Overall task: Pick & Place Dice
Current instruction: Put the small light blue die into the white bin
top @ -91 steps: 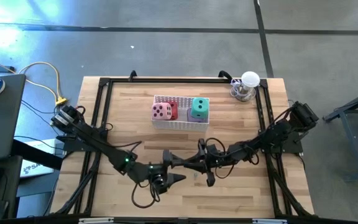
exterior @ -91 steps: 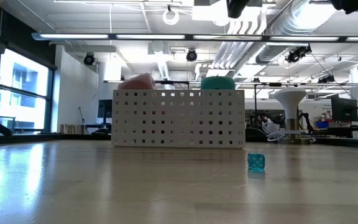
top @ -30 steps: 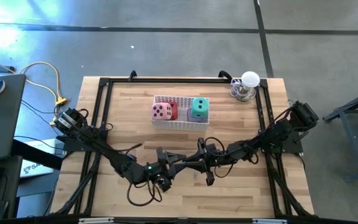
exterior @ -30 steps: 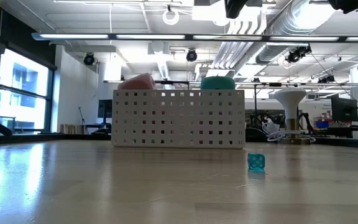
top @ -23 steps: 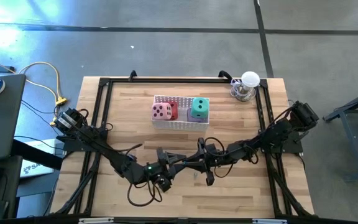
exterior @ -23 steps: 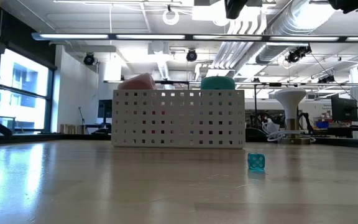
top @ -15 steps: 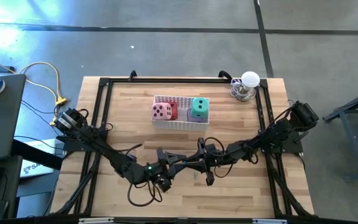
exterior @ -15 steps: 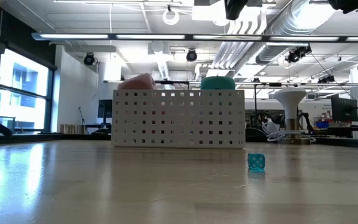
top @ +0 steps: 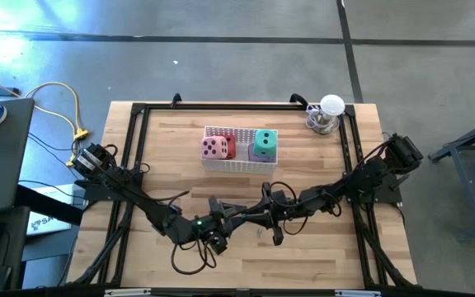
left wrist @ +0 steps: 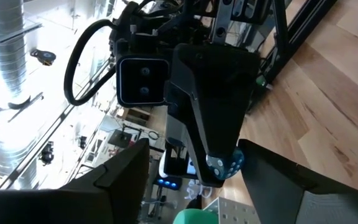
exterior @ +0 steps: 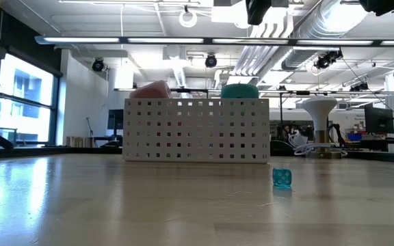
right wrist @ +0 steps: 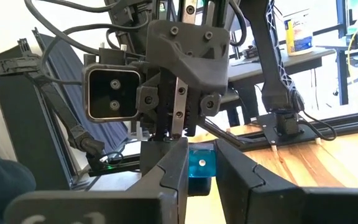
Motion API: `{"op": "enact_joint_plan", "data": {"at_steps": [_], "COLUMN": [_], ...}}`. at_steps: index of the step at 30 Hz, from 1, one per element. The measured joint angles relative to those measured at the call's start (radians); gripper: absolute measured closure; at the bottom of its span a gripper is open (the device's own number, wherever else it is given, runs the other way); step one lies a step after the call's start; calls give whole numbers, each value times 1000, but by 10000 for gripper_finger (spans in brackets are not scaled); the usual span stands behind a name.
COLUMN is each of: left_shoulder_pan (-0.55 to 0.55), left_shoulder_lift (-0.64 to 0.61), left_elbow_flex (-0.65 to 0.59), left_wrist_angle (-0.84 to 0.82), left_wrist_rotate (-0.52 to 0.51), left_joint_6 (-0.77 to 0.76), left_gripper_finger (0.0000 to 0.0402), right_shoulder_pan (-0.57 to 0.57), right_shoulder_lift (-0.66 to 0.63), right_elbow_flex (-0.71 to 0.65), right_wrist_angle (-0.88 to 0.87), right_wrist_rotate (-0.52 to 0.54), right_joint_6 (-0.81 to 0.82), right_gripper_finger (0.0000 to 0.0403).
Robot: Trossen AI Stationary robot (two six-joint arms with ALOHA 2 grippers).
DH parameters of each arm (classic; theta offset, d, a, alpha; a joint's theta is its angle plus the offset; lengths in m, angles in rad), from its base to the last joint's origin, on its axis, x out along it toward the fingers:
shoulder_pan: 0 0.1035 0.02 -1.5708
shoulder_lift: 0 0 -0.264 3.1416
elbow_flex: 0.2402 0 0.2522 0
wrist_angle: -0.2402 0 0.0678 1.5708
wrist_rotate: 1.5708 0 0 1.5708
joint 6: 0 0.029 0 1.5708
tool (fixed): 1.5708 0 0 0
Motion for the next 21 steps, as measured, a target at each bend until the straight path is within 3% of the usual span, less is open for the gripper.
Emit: {"op": "enact_joint_plan", "data": {"at_steps": [11, 21], "left_shoulder_pan": [-6, -6], "left_shoulder_lift": [0, 1], "left_elbow_flex": [0, 0], "left_wrist_angle": [-11, -41], "left_wrist_rotate": [15, 32], "left_joint_6": [-27, -29], "left_gripper_finger": [267, 293], "right_shoulder_pan": [0, -8], "right_shoulder_lift": [0, 1], "right_elbow_flex": [1, 0], "right_wrist_angle": [4, -1], "right_wrist_rotate": [1, -4], "right_joint_6": [0, 0], "right_gripper_finger": [348, 347]}}
